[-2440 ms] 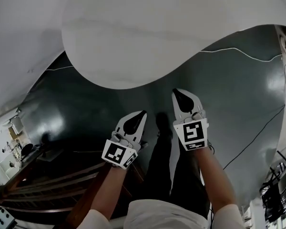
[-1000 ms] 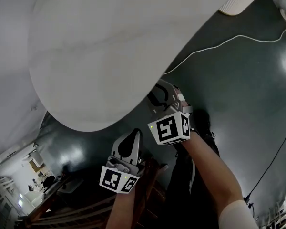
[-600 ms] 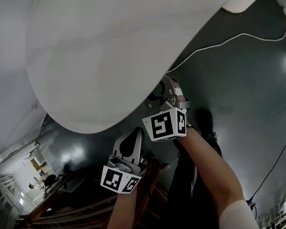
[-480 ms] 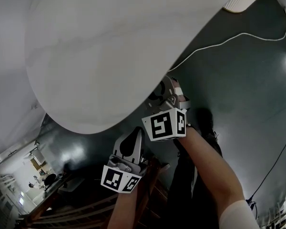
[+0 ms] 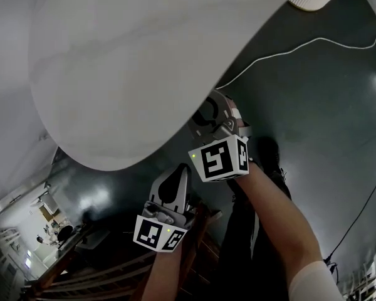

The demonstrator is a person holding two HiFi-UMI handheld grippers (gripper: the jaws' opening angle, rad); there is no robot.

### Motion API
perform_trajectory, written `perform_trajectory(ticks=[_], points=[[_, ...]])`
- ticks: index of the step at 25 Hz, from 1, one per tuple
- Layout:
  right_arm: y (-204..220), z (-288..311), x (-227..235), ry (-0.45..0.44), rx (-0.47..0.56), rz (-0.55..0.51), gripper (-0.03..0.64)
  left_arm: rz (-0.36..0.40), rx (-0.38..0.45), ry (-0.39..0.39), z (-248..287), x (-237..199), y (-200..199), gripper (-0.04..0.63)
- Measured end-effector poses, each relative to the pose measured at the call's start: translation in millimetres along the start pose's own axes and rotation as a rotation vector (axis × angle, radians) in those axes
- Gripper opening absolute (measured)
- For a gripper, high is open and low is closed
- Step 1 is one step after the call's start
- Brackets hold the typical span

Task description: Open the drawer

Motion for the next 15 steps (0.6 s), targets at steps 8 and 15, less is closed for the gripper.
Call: perform_trajectory(ticks=[8, 15], points=[[6.6, -31.6, -4.7, -0.018, -0.009, -0.013, 0.107, 0.001, 0.022, 0.003, -7.9, 7.2, 1.8, 0.006], [9.5, -55.9, -8.1, -0.015, -0.034, -0.029, 0.107, 0.0, 0.031, 0.007, -15.3, 19.4, 0.5, 0.006]])
Point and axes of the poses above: the fingertips, and each gripper's own axes: z forward along the fingers, x to its right, y out of its underside, the point moved 5 cm from there along -z, backward along the fingers, and after that the axes turned 11 degrees about y, right-handed, at the moved point
